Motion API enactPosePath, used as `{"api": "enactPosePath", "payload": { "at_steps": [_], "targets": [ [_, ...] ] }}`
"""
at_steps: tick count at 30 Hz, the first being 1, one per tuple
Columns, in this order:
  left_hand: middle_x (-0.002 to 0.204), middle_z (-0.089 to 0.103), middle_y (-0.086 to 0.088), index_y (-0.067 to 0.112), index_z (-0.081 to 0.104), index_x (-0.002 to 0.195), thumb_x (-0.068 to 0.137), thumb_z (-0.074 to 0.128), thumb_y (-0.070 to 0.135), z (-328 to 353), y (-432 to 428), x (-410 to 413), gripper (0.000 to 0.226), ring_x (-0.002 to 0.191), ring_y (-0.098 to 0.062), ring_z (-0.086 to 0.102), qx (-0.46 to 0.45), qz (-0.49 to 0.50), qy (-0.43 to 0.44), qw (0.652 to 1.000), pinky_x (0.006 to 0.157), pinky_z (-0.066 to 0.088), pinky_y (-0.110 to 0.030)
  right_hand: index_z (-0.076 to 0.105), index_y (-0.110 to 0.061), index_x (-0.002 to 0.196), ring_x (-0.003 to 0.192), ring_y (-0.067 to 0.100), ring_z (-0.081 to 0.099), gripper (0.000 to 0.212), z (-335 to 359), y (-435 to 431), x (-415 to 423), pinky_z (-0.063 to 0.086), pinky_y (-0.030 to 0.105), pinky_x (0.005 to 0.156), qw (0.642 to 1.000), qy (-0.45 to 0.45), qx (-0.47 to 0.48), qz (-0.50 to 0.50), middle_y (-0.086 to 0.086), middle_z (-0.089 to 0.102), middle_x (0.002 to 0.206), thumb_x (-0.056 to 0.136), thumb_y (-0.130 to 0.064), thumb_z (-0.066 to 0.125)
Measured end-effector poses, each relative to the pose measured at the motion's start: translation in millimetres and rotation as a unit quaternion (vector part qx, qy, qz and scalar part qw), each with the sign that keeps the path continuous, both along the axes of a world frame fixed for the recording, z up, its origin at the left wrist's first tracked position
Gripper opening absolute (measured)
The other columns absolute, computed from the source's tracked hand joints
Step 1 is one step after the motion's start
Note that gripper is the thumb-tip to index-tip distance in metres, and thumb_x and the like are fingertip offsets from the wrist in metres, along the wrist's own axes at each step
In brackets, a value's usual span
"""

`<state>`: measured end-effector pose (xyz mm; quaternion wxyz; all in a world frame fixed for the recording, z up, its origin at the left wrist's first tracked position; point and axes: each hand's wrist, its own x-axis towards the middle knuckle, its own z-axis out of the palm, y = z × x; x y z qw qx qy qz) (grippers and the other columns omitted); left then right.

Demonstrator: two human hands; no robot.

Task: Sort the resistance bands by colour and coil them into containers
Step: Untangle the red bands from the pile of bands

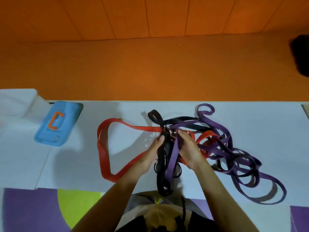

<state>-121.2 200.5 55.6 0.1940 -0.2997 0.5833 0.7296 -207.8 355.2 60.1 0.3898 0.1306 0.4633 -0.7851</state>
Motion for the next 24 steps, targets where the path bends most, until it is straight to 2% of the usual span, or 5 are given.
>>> {"api": "enactPosePath", "payload": {
  "at_steps": [4,8,15,18,24],
  "targets": [
    [0.131,0.074,0.01,0.041,0.063,0.135,0.081,0.088,0.054,-9,-7,-1,0.061,0.125,-0.014,0.068,-0.034,0.017,0.054,0.998,0.109,0.051,-0.041,0.062,-0.032,0.147,0.144,0.014,0.053,0.053,1,1,3,0.045,0.038,0.116,0.987,0.072,0.062,0.129,-0.006,0.061,0.152,0.106,-0.06,0.046],
    [0.119,0.076,0.005,0.03,0.064,0.117,0.083,0.089,0.03,-9,-17,-5,0.042,0.113,-0.017,0.072,-0.168,0.067,0.021,0.983,0.1,0.056,-0.034,0.07,-0.057,0.126,0.144,0.001,0.046,0.036,5,5,6,0.039,0.041,0.118,0.971,0.116,0.12,0.172,-0.027,0.062,0.144,0.11,-0.06,0.038],
    [0.086,0.071,0.008,0.027,0.065,0.087,0.088,0.068,0.055,0,-66,1,0.028,0.082,-0.019,0.069,-0.441,-0.016,-0.081,0.894,0.076,0.053,-0.035,0.067,-0.03,0.133,0.124,0.012,0.067,0.026,-17,21,1,0.053,0.032,0.105,0.948,0.194,0.22,0.122,-0.006,0.073,0.127,0.112,-0.027,0.052],
    [0.068,0.068,0.003,0.019,0.062,0.07,0.088,0.064,0.055,4,-86,1,0.041,0.07,-0.021,0.068,-0.485,-0.033,-0.088,0.869,0.062,0.048,-0.031,0.063,-0.023,0.137,0.133,0.019,0.059,0.031,-28,23,2,0.044,0.017,0.105,0.874,0.306,0.332,0.179,-0.005,0.066,0.134,0.109,-0.011,0.055],
    [0.059,0.053,0.001,0.019,0.052,0.067,0.104,0.039,0.06,20,-113,-28,0.056,0.06,-0.022,0.058,-0.595,-0.109,-0.08,0.792,0.059,0.038,-0.028,0.057,-0.018,0.148,0.139,0.031,0.052,0.044,-55,30,5,0.045,0.046,0.115,0.705,0.378,0.471,0.371,0.007,0.058,0.148,0.104,-0.019,0.059]
  ]
}}
